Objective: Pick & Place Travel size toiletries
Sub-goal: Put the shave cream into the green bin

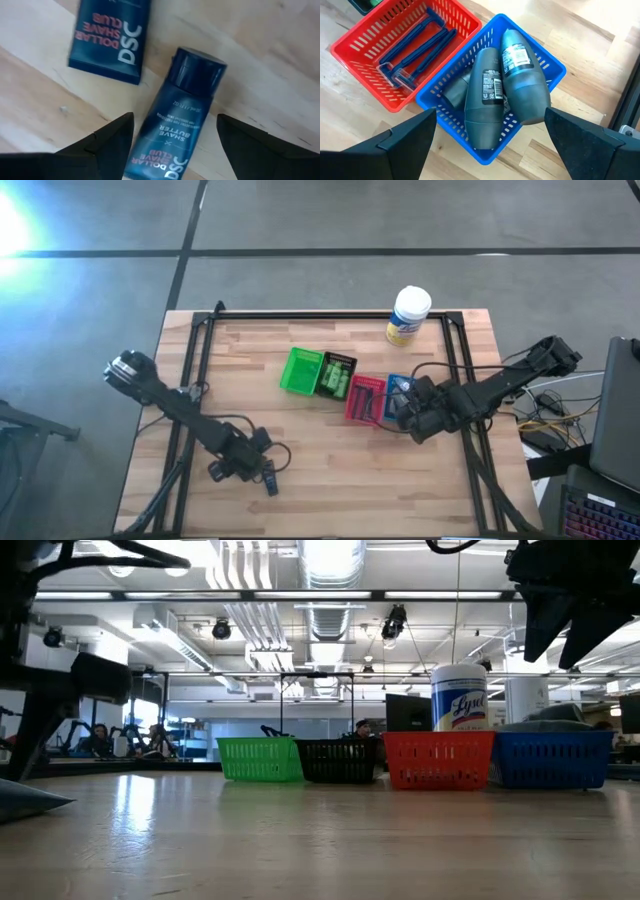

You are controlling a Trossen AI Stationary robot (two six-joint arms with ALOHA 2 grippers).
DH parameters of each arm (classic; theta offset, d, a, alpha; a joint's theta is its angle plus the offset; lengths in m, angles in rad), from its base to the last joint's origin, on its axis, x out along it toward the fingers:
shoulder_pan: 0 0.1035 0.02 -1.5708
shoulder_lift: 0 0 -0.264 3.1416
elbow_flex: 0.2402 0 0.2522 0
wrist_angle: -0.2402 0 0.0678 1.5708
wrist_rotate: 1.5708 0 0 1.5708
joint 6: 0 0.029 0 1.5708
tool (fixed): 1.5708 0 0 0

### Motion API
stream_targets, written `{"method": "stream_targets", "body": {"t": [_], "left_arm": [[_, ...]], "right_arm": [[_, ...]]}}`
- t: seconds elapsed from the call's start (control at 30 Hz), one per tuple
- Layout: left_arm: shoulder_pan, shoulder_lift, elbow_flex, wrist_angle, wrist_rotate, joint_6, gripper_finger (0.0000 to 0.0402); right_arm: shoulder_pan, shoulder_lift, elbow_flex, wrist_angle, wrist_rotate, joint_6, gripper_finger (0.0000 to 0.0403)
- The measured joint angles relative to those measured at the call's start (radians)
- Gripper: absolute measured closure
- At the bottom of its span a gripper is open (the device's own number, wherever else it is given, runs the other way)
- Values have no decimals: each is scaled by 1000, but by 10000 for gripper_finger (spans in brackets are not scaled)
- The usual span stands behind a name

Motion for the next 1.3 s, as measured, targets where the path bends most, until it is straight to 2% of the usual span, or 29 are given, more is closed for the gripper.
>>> {"method": "stream_targets", "body": {"t": [0.17, 0.47, 0.73, 1.07, 1.3], "left_arm": [[0, 32, 2, 8, 0, 1, 126], [0, 32, 0, 61, 7, -8, 212], [3, 24, 3, 67, 7, -156, 274], [67, -31, 57, -21, -48, -305, 289], [199, -102, 75, -54, -152, -404, 289]], "right_arm": [[0, 0, 0, -1, 0, 2, 35], [0, 0, 0, -1, -12, 27, 35], [0, -9, 0, -3, -26, 11, 35], [0, -73, 0, -15, -13, 29, 35], [-2, -131, 0, -30, 12, 97, 35]]}}
